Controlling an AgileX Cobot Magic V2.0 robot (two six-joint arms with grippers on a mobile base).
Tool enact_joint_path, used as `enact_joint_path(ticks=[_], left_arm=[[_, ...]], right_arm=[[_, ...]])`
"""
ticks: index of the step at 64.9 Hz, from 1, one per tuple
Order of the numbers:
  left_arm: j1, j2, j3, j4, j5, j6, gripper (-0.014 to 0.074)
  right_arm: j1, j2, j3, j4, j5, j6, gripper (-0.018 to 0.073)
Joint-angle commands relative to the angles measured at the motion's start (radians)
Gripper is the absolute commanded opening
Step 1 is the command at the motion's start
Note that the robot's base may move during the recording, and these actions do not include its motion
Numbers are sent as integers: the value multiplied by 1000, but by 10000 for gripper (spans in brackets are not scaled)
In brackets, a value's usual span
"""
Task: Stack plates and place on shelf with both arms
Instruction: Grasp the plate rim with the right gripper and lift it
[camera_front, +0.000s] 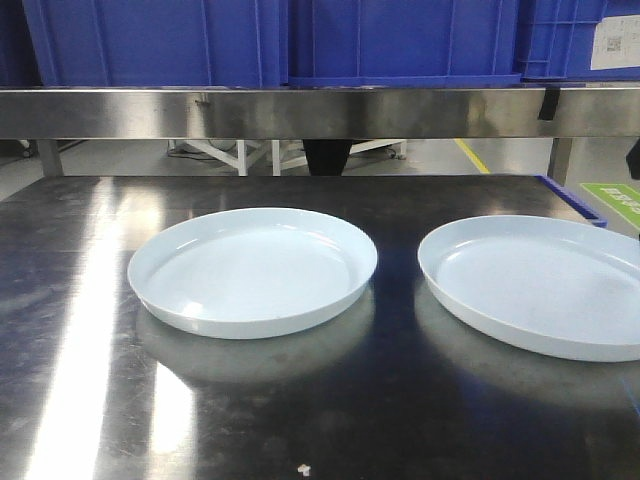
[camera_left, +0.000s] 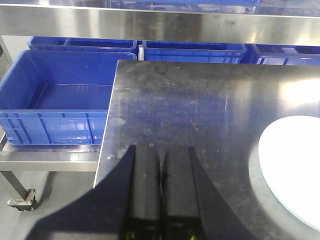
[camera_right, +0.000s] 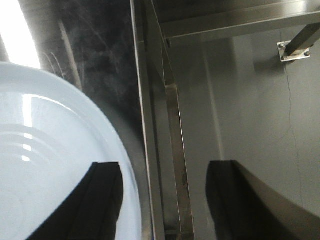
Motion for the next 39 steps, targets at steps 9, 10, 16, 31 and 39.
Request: enact_joint_path(ticks=[9, 10, 16, 31, 39], left_arm=[[-2, -2, -31, 7, -82, -10, 83], [-2, -2, -31, 7, -82, -10, 83], [-2, -2, -31, 7, -82, -10, 83], [-2, -2, -31, 7, -82, -10, 83], [-2, -2, -31, 7, -82, -10, 83]], right_arm=[[-7, 12, -30, -9, -45, -4, 486], [-7, 14, -30, -9, -43, -4, 486], [-7, 23, -30, -9, -42, -4, 486], [-7, 24, -30, -9, -42, -4, 185], [-7, 20, -36, -9, -40, -4, 27]])
